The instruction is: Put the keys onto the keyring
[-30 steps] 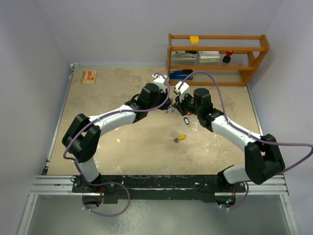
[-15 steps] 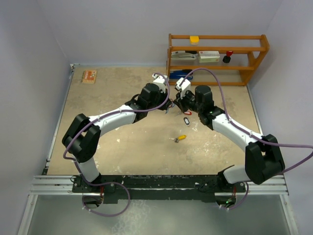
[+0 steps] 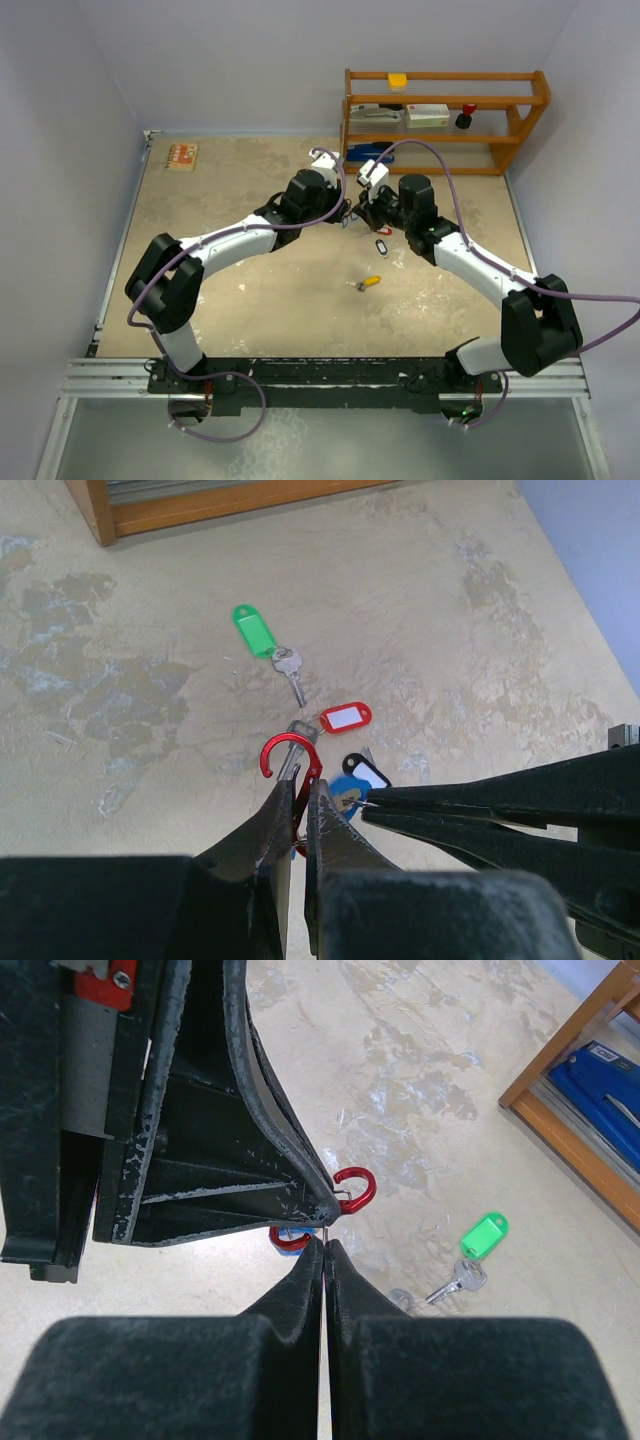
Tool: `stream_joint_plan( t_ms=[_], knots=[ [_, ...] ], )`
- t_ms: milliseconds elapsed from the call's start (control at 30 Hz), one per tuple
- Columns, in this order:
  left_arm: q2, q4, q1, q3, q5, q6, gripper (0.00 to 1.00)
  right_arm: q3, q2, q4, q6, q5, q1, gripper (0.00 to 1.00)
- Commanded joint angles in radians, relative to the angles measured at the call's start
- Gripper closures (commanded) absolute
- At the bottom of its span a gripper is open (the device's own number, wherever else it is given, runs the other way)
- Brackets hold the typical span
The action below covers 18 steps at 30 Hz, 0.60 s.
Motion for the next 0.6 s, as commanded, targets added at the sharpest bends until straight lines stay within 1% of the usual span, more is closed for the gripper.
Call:
stream_joint_plan(
  t_ms=[0, 567],
  knots=[
    [-0.053, 0.063, -0.006, 0.001, -0.007, -0.004, 1.0, 0.019, -0.008, 0.019, -0.014, -0.031, -0.003, 1.0],
    [-0.063, 0.051, -0.005, 0.001, -0.006, 0.002, 1.0, 0.019, 0.006, 0.027, -0.003, -0.002, -0.003, 1.0]
  ],
)
